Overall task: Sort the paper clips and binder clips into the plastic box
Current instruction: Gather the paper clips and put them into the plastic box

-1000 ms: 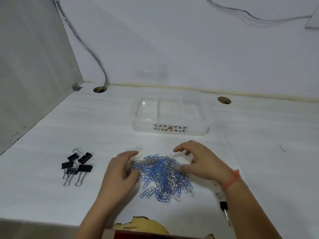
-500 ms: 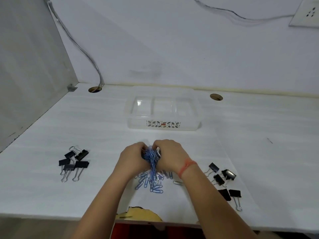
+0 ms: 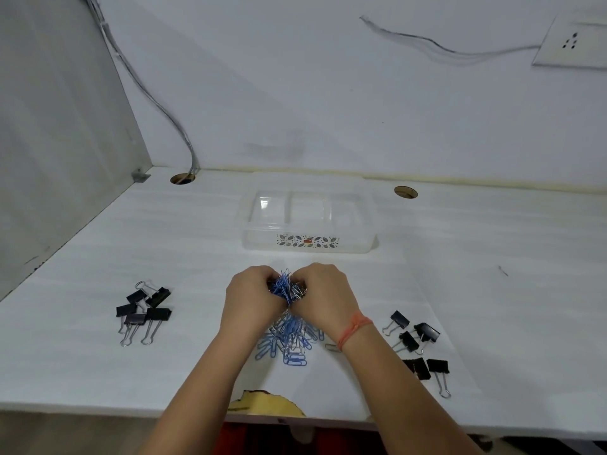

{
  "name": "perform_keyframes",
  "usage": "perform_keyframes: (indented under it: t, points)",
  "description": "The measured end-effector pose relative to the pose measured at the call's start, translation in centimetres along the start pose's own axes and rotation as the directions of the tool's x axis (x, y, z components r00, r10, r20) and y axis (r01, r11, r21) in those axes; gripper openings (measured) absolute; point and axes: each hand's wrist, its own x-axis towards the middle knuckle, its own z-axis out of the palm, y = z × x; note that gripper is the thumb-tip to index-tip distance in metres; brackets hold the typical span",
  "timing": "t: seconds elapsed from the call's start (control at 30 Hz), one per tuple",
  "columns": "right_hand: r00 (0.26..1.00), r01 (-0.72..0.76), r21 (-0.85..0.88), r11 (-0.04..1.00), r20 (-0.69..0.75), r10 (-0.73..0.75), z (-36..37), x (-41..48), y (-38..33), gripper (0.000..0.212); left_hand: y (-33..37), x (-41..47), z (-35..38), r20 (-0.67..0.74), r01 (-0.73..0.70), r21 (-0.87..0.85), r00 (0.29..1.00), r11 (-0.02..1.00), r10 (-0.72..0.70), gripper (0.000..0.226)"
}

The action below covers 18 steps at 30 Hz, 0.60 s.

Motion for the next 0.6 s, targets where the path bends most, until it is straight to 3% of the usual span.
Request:
perform_keyframes:
  t: [0.43, 0.6]
  points:
    - [0.983, -0.004, 0.075, 0.997, -0.184, 0.018, -8.1, 6.2, -0.3, 0.026, 7.7, 7.1, -4.1, -0.071, -0.17, 0.031, 0.983, 0.985, 0.171, 0.019]
    - [0.984, -0.094, 0.094, 0.991, -0.145, 0.107, -9.7, 11.8, 1.4, 0.016, 10.2, 12.8, -3.4, -0.046, -0.2, 0.076, 0.978, 0.977, 0.204, 0.016]
